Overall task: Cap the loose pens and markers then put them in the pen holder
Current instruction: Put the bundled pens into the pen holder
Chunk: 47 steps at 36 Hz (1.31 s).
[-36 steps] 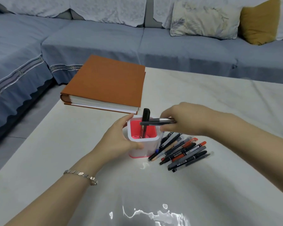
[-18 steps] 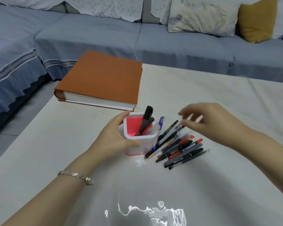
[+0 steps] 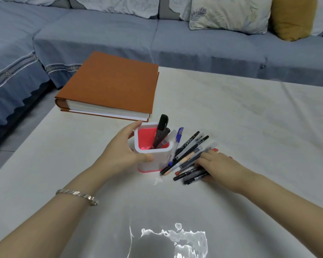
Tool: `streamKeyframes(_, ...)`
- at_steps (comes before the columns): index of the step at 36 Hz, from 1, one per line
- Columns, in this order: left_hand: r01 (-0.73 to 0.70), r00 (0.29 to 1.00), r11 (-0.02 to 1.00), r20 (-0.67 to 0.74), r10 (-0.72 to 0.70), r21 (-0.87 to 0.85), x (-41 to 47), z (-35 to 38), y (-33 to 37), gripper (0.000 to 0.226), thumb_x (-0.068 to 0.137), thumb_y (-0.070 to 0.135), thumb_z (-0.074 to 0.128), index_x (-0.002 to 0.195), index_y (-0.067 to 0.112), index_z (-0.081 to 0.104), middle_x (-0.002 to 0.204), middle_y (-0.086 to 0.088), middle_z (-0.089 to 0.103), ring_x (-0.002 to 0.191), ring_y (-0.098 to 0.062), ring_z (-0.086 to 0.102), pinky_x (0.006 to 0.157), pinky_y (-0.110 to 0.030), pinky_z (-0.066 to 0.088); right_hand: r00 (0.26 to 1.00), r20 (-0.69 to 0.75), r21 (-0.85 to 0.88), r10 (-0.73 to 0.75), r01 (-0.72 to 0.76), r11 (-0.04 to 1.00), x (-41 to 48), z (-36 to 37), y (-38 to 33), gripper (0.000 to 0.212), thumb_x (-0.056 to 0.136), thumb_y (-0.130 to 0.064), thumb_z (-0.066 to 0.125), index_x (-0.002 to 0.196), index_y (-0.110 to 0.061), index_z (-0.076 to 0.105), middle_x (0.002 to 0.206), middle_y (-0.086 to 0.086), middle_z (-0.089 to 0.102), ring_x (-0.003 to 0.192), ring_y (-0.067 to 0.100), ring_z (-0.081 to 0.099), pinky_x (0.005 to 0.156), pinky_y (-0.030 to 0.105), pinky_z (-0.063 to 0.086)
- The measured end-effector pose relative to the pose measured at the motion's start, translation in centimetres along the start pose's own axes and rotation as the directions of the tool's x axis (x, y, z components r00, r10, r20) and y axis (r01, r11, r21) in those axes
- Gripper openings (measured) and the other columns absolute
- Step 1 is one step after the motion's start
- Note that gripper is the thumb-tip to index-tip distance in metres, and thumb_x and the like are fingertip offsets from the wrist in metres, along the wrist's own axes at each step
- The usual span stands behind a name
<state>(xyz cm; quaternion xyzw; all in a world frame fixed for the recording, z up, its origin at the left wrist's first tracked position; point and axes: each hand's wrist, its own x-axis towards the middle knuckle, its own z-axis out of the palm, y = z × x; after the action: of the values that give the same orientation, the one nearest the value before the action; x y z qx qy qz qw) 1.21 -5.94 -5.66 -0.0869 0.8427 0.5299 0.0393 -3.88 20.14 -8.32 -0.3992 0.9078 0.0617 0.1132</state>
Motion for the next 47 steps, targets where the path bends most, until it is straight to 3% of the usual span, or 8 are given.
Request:
streamKeyframes(11,-0.022,1.0,1.0,0.0,0.022,-0.008,-0.1,0.1,0.0,0.094,0.064,0.015,0.081,0.138,0.038,0.028,0.143,0.01,0.037,0.124,-0.015,0.044,0.086,-0.028,0.042,0.999,-0.048,-0.005,-0.016,0.015,1.0,-1.2,-0.1,-1.2,0.029,0.09,-0.004,0.036,0.115,-0.007,0.05,0.12,0.01,0.051,0.112,0.026,0.046,0.087,0.029,0.033)
streamKeyframes(16,-0.033,0.999,0.999,-0.008,0.034,0.034,-0.6,0.1,-0.1,0.094,0.067,0.021,0.079,0.141,0.034,0.022,0.147,0.009,0.033,0.131,-0.011,0.036,0.101,-0.035,0.04,1.0,0.011,0.04,0.017,-0.017,0.999,-1.1,0.5,-0.7,0.029,0.091,-0.006,0.033,0.116,-0.01,0.046,0.121,0.01,0.044,0.108,0.025,0.043,0.091,0.03,0.037)
streamKeyframes(24,-0.304,0.915,0.93,-0.207,0.345,0.205,-3.2,0.6,1.6,0.07,0.079,0.017,0.067,0.134,0.035,0.028,0.139,0.019,0.029,0.125,0.006,0.029,0.105,-0.018,0.028,0.977,-0.192,0.309,0.09,-0.027,0.951,-1.7,0.3,-0.5,0.017,0.094,-0.015,0.037,0.104,-0.02,0.051,0.099,-0.003,0.053,0.096,0.022,0.048,0.077,0.025,0.033)
streamKeyframes(28,-0.427,0.834,0.9,-0.346,0.43,0.089,-4.2,1.1,3.9,0.048,0.08,0.01,0.063,0.107,0.046,0.045,0.114,0.028,0.05,0.096,0.012,0.051,0.081,-0.006,0.042,0.858,-0.371,0.754,0.356,0.055,0.655,-2.4,-4.4,-2.9,0.017,0.093,-0.014,0.044,0.096,-0.03,0.048,0.084,-0.008,0.06,0.075,0.013,0.057,0.068,0.021,0.045)
streamKeyframes(32,-0.255,0.966,0.917,-0.116,0.23,-0.307,-4.7,2.4,6.0,0.02,0.079,0.009,0.067,0.088,0.027,0.064,0.09,0.005,0.071,0.081,-0.004,0.065,0.069,-0.011,0.05,0.887,-0.207,0.964,0.413,0.257,-0.068,-2.5,-8.1,-4.9,0.009,0.089,-0.01,0.044,0.091,-0.013,0.052,0.071,-0.005,0.064,0.071,0.009,0.063,0.065,0.02,0.052)
streamKeyframes(34,-0.131,0.983,0.928,0.078,0.168,-0.349,-4.8,3.1,6.3,0.015,0.078,0.015,0.068,0.089,0.024,0.066,0.09,0.003,0.073,0.081,-0.004,0.067,0.078,-0.016,0.052,0.917,-0.146,0.913,0.37,0.269,-0.307,-2.4,-8.8,-5.7,0.014,0.083,-0.015,0.045,0.094,-0.01,0.053,0.069,-0.003,0.064,0.07,0.012,0.064,0.066,0.023,0.055)
streamKeyframes(39,-0.052,0.957,0.949,0.255,0.136,-0.311,-5.2,4.2,5.5,0.022,0.079,0.007,0.067,0.075,0.028,0.061,0.058,0.014,0.067,0.061,-0.001,0.065,0.064,-0.014,0.051,0.914,-0.084,0.876,0.398,0.258,-0.408,-1.7,-8.4,-6.6,0.016,0.092,-0.009,0.041,0.101,-0.008,0.053,0.073,0.0,0.068,0.072,0.011,0.068,0.066,0.026,0.058)
streamKeyframes(47,0.021,0.982,0.975,0.19,0.022,-0.221,-5.3,3.9,3.6,0.015,0.09,0.008,0.051,0.083,0.02,0.058,0.075,0.0,0.067,0.072,-0.011,0.069,0.071,-0.028,0.055,0.884,0.047,0.878,0.465,0.186,-0.442,-1.5,-7.9,-6.3,0.015,0.091,-0.006,0.046,0.099,-0.005,0.058,0.081,0.014,0.073,0.077,0.024,0.071,0.068,0.028,0.059)
